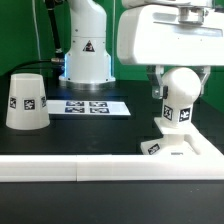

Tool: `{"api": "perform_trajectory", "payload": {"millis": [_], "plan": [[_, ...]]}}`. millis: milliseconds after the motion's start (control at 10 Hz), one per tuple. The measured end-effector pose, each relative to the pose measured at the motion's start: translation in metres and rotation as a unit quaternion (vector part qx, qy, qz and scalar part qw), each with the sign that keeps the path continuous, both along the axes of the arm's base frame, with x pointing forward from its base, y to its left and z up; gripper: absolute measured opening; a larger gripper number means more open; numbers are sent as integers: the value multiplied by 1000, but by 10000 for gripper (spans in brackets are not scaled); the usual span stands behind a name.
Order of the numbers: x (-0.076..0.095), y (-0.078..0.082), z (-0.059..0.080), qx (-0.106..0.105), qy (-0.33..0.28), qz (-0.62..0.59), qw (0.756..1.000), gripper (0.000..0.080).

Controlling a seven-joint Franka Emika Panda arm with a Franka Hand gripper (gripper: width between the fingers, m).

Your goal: Assemble lamp

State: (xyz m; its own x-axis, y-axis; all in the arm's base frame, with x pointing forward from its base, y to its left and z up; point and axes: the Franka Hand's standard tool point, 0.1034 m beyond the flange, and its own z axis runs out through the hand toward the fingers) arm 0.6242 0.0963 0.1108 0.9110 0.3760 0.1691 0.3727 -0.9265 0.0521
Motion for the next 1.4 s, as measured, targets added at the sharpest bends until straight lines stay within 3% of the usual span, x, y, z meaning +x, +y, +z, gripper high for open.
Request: {"api": "perform_trajectory", "payload": {"millis": [600,1000,1400], "plan": [[2,-4,1,31,0,-171,985,578],[-7,4,-5,70,17,-380,922,579],[-12,4,-7,109,62,-561,818,579]]}}
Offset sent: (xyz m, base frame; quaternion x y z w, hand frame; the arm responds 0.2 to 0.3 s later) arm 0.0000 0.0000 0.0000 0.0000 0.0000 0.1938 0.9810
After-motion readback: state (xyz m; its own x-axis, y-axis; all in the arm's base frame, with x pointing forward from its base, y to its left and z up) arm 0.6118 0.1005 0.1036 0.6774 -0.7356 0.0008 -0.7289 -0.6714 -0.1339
